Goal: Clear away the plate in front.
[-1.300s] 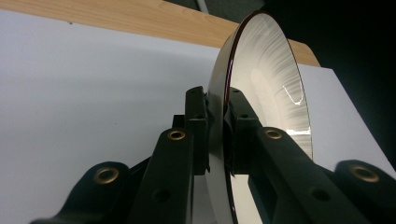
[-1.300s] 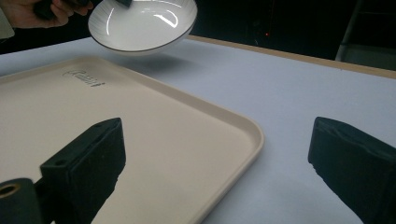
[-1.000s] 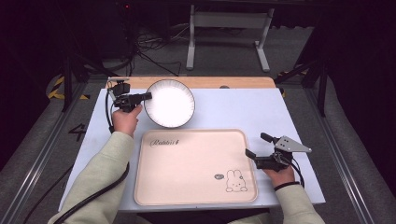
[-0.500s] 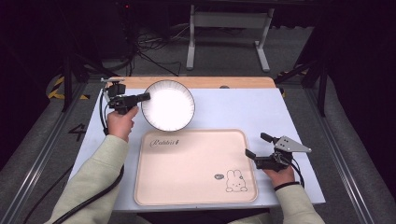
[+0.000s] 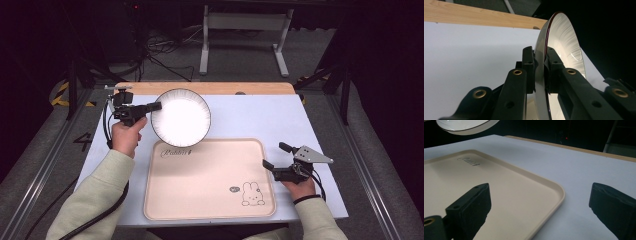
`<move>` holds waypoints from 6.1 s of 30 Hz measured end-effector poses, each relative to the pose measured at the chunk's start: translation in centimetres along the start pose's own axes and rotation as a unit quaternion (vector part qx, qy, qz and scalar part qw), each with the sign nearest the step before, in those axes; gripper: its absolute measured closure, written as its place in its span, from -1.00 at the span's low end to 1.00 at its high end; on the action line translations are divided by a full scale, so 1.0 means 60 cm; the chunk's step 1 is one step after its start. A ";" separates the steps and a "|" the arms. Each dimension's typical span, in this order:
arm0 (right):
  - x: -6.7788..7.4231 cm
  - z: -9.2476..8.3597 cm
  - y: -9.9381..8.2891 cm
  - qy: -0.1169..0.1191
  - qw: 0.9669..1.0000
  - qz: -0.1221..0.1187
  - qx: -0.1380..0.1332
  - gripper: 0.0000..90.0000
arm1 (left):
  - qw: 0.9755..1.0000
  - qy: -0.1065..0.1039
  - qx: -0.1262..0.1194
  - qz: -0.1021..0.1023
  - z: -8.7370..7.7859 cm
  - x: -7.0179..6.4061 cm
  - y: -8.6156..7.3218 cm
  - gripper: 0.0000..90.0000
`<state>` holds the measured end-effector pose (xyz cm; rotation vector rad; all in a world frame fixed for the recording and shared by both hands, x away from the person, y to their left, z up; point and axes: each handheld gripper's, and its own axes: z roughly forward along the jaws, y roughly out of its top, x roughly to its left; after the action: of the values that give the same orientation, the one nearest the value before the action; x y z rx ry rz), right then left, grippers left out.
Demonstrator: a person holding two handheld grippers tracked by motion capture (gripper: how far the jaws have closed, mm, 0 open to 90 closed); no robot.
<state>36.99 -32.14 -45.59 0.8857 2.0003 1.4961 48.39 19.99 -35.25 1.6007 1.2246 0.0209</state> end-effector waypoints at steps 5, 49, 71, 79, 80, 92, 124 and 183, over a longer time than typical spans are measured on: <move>0.000 0.000 0.000 -0.001 1.000 0.001 0.001 -0.90 | 1.000 -0.011 0.010 0.010 -0.006 -0.009 -0.012 0.80; 0.001 0.000 0.000 0.000 1.000 -0.003 0.001 -0.90 | 0.990 -0.099 0.091 0.052 0.033 -0.072 -0.086 0.80; 0.001 0.000 0.000 0.001 1.000 -0.003 0.000 -0.90 | 0.980 -0.120 0.144 0.065 0.077 -0.102 -0.118 0.79; 0.001 0.000 0.000 0.002 1.000 -0.002 0.000 -0.90 | 0.976 -0.128 0.162 0.064 0.093 -0.102 -0.128 0.79; 0.001 0.000 0.000 0.002 1.000 -0.002 0.000 -0.90 | 0.976 -0.129 0.165 0.064 0.094 -0.101 -0.129 0.79; 0.000 0.000 0.000 0.002 1.000 -0.001 -0.001 -0.90 | 0.973 -0.131 0.179 0.061 0.112 -0.096 -0.140 0.78; 0.002 -0.001 0.000 0.001 1.000 -0.005 -0.002 -0.90 | 0.972 -0.123 0.199 0.037 0.146 -0.066 -0.147 0.79; -0.001 0.001 0.000 0.015 1.000 0.001 0.003 -0.90 | 0.983 -0.097 0.074 0.135 0.034 -0.059 -0.151 -0.28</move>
<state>37.06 -32.15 -45.58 0.8736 2.0267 1.5150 41.73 15.18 -40.80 1.8428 0.8691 -0.0534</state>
